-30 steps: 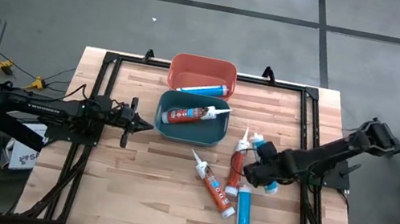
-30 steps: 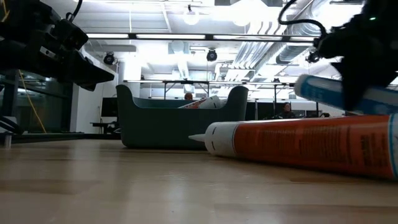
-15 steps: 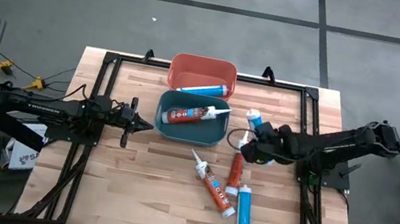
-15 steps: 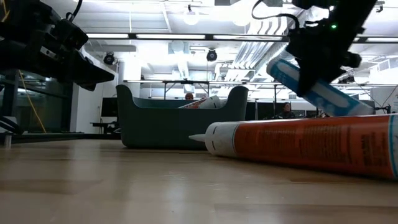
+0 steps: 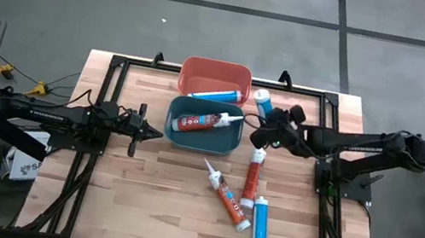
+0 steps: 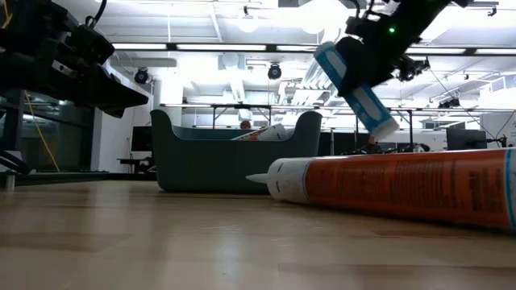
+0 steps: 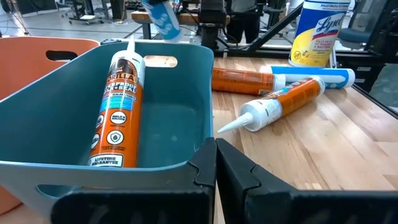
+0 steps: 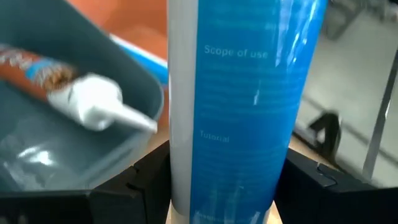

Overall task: Pick & place silicon tubes, Sealant and Lysol wipes
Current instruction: Put the right blue sealant into the orange bin

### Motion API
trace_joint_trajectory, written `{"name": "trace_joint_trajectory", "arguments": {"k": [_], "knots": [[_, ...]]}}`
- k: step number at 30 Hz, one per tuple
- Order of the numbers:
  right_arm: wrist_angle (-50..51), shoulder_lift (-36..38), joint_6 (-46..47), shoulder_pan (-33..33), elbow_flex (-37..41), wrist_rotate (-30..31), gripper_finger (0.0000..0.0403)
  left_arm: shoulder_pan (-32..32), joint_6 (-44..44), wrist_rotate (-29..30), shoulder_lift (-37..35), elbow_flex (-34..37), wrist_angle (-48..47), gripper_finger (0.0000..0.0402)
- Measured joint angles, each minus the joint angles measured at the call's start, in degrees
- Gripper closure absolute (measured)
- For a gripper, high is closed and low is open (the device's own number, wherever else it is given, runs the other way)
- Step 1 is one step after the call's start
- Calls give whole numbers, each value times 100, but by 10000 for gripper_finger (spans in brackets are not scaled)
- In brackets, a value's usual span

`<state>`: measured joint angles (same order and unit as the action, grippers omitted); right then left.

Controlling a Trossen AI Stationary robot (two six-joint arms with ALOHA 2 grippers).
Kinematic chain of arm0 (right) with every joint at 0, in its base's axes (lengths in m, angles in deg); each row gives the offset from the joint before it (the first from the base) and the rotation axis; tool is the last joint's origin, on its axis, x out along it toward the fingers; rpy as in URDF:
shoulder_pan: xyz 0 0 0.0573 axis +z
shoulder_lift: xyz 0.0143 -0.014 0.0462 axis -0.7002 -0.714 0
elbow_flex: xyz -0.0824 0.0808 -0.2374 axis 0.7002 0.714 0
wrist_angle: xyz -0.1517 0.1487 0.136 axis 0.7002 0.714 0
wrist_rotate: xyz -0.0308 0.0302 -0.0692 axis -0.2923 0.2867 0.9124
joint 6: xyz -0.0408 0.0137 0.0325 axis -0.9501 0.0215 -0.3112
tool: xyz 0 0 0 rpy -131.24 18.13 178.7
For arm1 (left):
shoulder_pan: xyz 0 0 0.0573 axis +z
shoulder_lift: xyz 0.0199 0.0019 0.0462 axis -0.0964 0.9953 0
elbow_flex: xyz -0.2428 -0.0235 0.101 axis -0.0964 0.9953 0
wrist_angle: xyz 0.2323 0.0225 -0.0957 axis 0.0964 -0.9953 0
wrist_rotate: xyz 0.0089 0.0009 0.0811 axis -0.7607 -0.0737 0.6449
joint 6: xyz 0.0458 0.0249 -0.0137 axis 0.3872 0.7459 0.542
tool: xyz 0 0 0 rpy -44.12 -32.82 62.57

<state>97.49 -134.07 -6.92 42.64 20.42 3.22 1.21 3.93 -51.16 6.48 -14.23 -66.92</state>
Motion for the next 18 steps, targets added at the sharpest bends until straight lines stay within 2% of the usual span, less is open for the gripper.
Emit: {"name": "trace_joint_trajectory", "arguments": {"k": [10, 18], "knots": [[-1605, 0, -2173, -96, 0, -92, 191, -1, -1, -22, -1, 1, -3, 401], [-2583, 0, -3772, -156, 0, -933, 191, -1, -1, -20, 1, 1, -2, 401]]}}
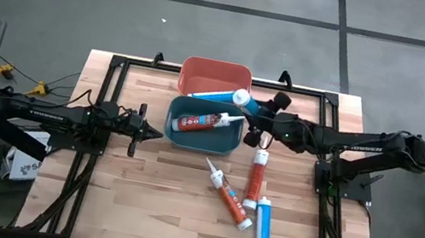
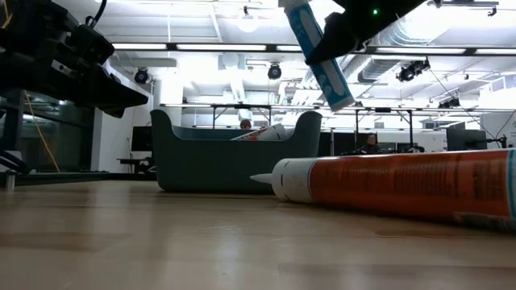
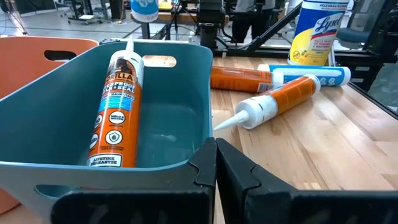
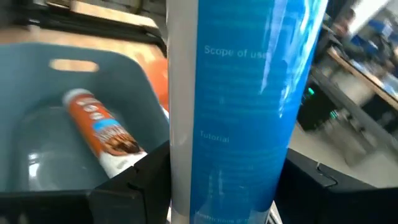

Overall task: Pick & place silicon tubes, Sealant and Lysol wipes
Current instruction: Put the right blue sealant into the orange bin

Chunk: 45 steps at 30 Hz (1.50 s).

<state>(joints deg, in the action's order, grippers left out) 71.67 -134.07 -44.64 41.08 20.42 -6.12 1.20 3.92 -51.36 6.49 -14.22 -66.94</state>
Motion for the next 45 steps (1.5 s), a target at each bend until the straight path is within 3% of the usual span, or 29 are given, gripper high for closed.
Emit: {"name": "trace_joint_trajectory", "arguments": {"k": [9, 24, 30, 45], "knots": [[-421, 0, -399, -411, 0, -2567, 191, 1, 0, 2, -2, 0, -2, 401], [-1156, -258, -595, -1243, -182, -3350, 191, 0, 0, 4, -2, 0, -14, 401], [-548, -920, -734, -1678, -1268, -3816, 191, -1, 0, 7, -2, 1, -77, 401], [2457, -3633, -1491, -2491, -4802, -3786, 191, -1, 0, 24, 0, 1, -281, 401]]}}
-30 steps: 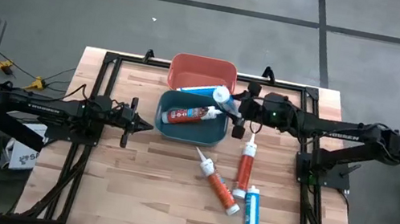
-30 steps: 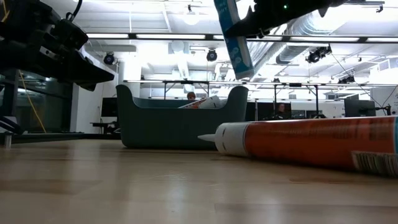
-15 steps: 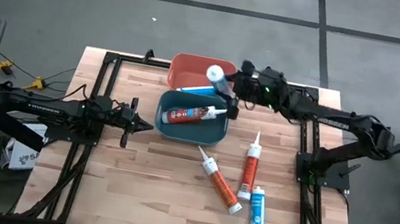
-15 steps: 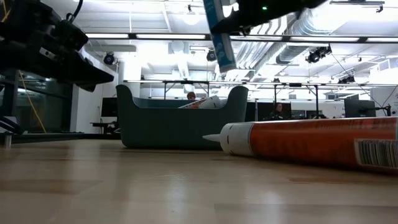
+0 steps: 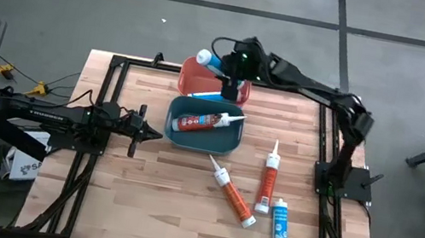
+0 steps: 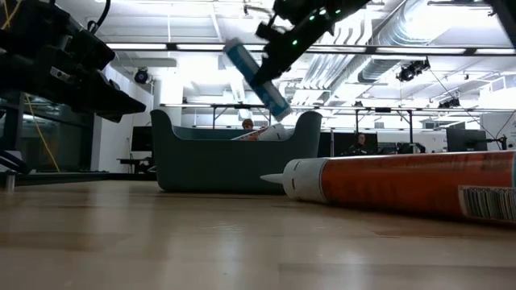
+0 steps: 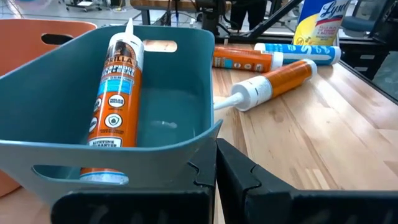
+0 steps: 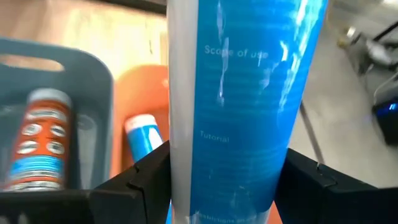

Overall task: Pick & place silicon tubes, Sealant and Lysol wipes
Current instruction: Put the right blue sealant into the orange bin

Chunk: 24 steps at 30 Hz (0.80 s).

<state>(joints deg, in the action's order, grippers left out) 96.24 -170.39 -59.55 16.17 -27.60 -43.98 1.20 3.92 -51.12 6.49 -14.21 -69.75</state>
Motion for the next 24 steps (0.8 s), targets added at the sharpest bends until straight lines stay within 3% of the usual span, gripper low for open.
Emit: {"name": "trace_joint_trajectory", "arguments": {"k": [11, 24], "knots": [[1478, -1474, -175, -191, -1813, 237, 191, 1, 0, -15, 0, 0, 13, 401], [2175, -2022, -243, -283, -2183, 508, 191, 1, 0, -24, -2, 0, -1, 401]]}}
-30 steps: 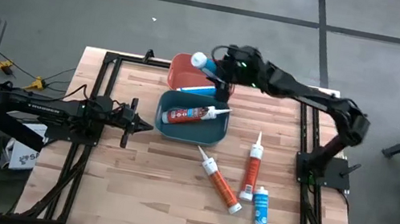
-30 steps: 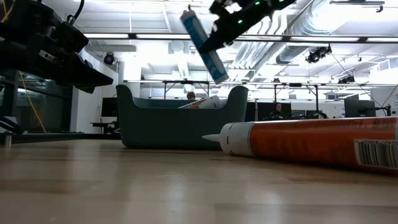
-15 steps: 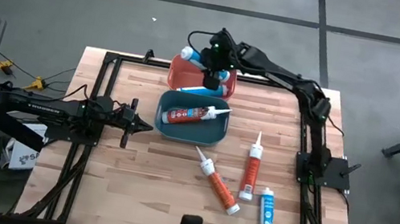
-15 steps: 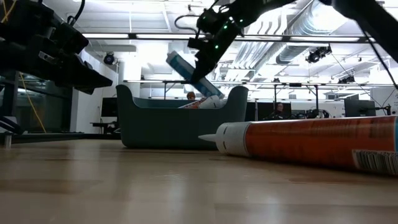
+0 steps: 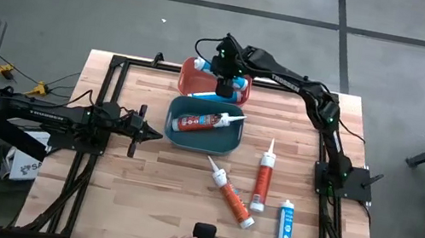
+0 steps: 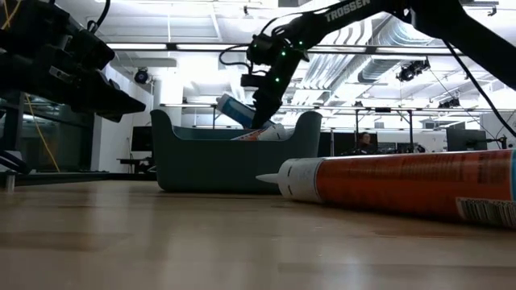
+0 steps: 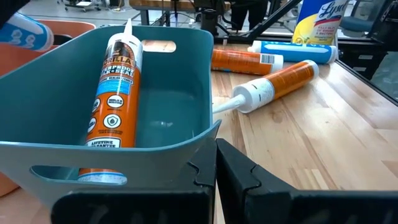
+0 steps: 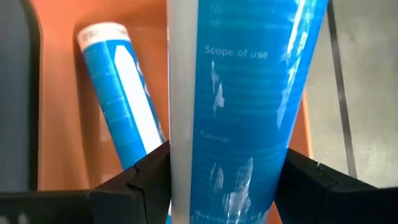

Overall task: Pick & place silicon tubes, Sealant and Lysol wipes
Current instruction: Put the right blue sealant into the orange bin, then put the blue sealant into the orange bin

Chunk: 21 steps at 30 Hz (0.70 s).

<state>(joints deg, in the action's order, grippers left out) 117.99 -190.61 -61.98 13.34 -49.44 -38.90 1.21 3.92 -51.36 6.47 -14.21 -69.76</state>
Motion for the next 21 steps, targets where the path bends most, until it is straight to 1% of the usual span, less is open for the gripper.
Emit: {"name": "trace_joint_trajectory", "arguments": {"k": [4, 7, 11, 13, 21], "knots": [[-35, -2, -81, -1, 42, 226, 191, -2, 0, 0, 0, 0, -1, 401], [68, -2, -106, -1, 46, 239, 191, -2, 0, 2, 1, 0, -3, 401], [68, -1, -109, -1, 55, 134, 160, -2, 0, 2, 0, 0, -3, 401], [61, 0, -109, 8, 55, 81, 154, 0, 0, 3, 0, -2, -2, 401], [132, 11, -105, 44, 55, -22, 165, 0, 0, 7, 0, -1, -3, 401]]}}
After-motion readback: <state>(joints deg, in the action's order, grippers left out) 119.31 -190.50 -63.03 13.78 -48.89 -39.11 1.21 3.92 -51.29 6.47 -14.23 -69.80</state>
